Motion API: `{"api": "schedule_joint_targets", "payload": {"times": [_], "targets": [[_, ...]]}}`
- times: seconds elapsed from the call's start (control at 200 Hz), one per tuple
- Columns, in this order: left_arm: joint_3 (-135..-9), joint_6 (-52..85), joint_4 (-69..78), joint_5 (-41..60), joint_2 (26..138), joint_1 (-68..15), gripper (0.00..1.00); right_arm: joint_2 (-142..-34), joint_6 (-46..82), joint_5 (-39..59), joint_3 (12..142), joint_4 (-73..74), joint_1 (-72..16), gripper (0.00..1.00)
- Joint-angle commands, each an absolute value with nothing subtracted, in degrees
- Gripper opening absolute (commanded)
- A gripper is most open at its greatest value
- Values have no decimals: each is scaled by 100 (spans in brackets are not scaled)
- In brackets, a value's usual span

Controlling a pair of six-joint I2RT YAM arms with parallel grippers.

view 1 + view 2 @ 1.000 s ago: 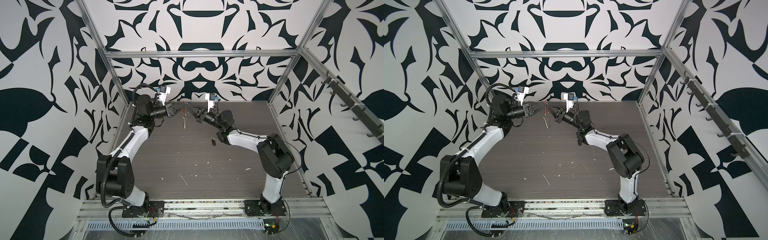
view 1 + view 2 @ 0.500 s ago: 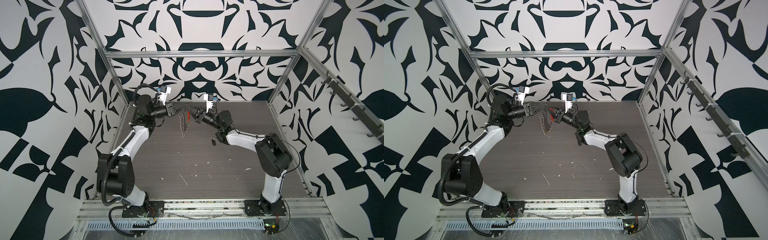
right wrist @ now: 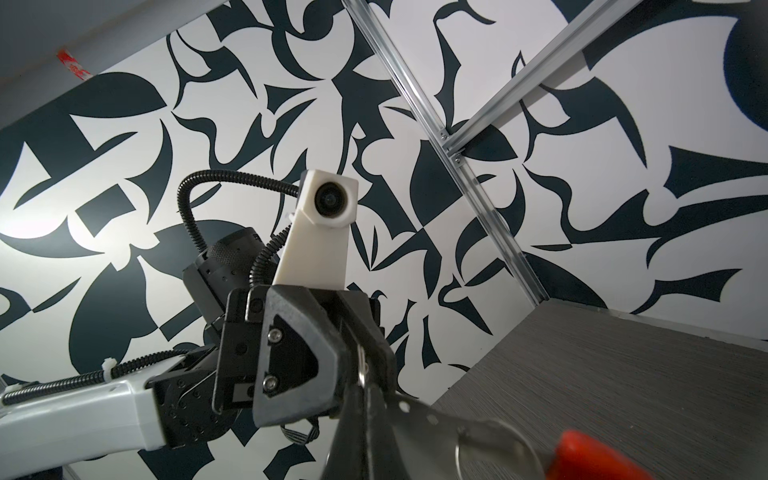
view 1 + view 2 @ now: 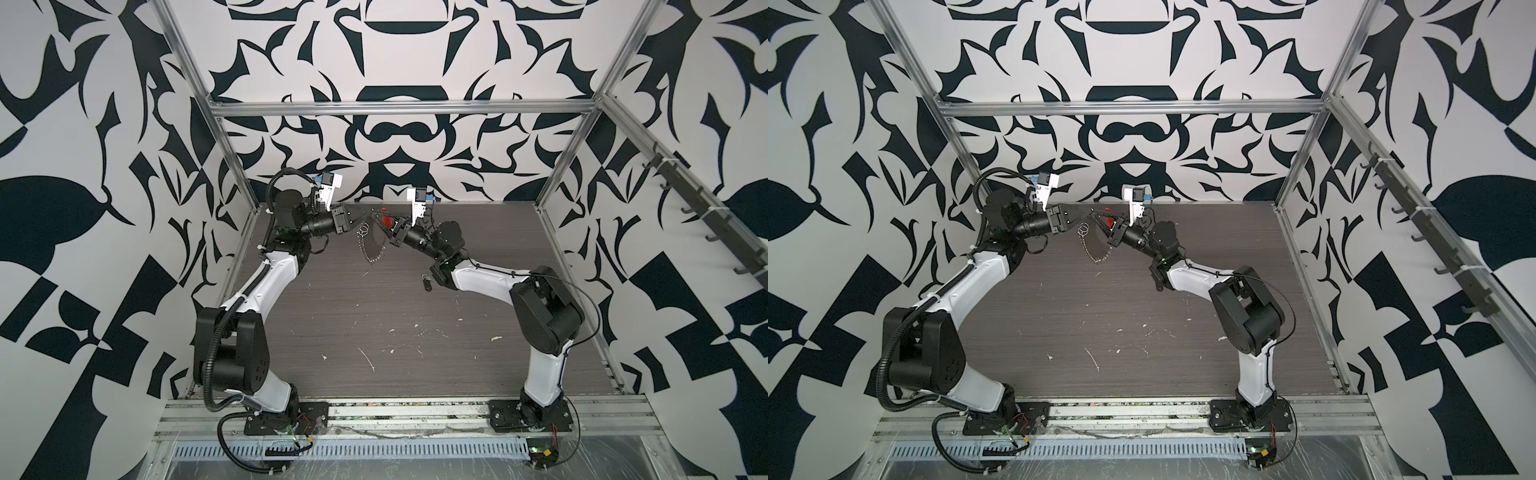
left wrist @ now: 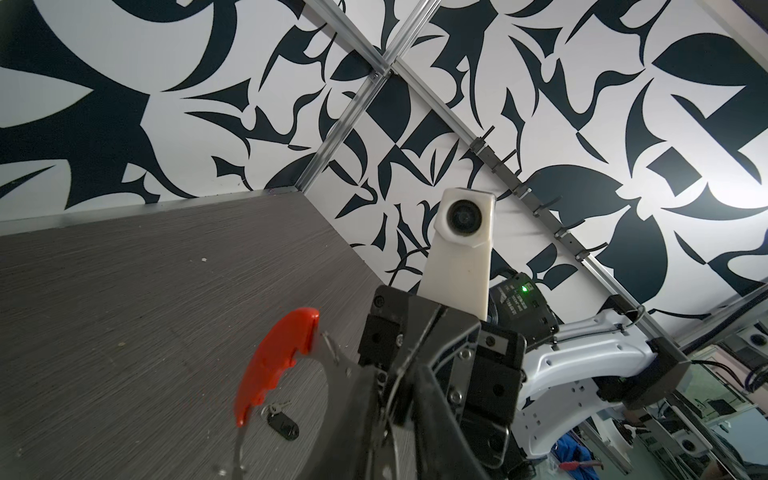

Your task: Put the keys on the keyring

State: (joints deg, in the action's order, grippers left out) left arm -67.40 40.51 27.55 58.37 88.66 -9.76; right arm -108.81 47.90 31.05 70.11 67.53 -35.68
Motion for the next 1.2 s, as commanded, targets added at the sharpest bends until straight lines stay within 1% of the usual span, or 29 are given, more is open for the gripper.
{"api": "schedule_joint_targets", "payload": {"times": [0.0, 0.065, 0.115, 0.2, 0.315, 0.365, 0.735, 0.89, 0.995, 1.06, 1.195], "targets": [[-6679, 4008, 2656, 6010, 8695, -937, 25, -10758, 4767, 3023, 7268, 7146, -3582, 0], [-6669, 3970, 2565, 6021, 8641, -889, 31, -10766, 4780, 3041, 7282, 7145, -3584, 0], [-6663, 3924, 2498, 6028, 8581, -850, 32, -10767, 4794, 3041, 7288, 7155, -3582, 0], [-6653, 3860, 2395, 6037, 8510, -809, 31, -10782, 4817, 3057, 7311, 7165, -3577, 0], [-6636, 3847, 2358, 6084, 8486, -791, 25, -10810, 4860, 3067, 7330, 7176, -3577, 0], [-6643, 3862, 2364, 6083, 8505, -791, 25, -10825, 4876, 3089, 7346, 7179, -3586, 0], [-6654, 4054, 2602, 6100, 8597, -791, 25, -10855, 4880, 3103, 7409, 7153, -3626, 0], [-6506, 4285, 2999, 6127, 8629, -800, 25, -10855, 4887, 3051, 7406, 7163, -3626, 0], [-6445, 4325, 3125, 6169, 8639, -817, 21, -10871, 4909, 3062, 7431, 7164, -3625, 0], [-6446, 4330, 3147, 6179, 8641, -817, 20, -10875, 4918, 3059, 7445, 7155, -3625, 0], [-6451, 4324, 3220, 6179, 8648, -826, 12, -10890, 4915, 3085, 7471, 7142, -3639, 0]]}}
